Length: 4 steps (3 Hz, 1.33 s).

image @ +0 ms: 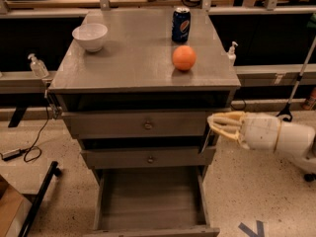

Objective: Pick rxbar chocolate from bottom drawer and place on counter

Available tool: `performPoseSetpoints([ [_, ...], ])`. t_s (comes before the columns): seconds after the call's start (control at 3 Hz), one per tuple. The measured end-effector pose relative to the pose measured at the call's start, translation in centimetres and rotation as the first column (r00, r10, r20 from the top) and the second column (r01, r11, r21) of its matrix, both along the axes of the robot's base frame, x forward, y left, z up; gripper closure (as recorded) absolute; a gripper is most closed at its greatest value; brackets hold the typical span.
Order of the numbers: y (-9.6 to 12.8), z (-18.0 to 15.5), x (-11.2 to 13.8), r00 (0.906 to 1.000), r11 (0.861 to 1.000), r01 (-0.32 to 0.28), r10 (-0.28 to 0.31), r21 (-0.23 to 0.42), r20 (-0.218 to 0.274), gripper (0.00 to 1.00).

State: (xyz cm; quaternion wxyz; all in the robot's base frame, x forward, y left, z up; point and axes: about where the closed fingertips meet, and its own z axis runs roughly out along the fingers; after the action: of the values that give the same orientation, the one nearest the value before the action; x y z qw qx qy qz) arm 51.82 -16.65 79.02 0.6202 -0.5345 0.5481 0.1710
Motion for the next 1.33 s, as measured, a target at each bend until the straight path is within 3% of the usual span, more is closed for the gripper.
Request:
performPoseSetpoints([
  [0.33, 0.2, 4.2, 0.5, 0.9983, 0.997, -0.008, 0.012, -0.071, 0.056, 1.0],
  [0.67, 2.4, 10.3, 1.9, 0.9874, 0.984, -0.028, 0.054, -0.174, 0.148, 1.0],
  [1.33, 5.9, 16.2, 5.2, 0.9689, 0.968, -0.05, 0.107, -0.247, 0.223, 1.0],
])
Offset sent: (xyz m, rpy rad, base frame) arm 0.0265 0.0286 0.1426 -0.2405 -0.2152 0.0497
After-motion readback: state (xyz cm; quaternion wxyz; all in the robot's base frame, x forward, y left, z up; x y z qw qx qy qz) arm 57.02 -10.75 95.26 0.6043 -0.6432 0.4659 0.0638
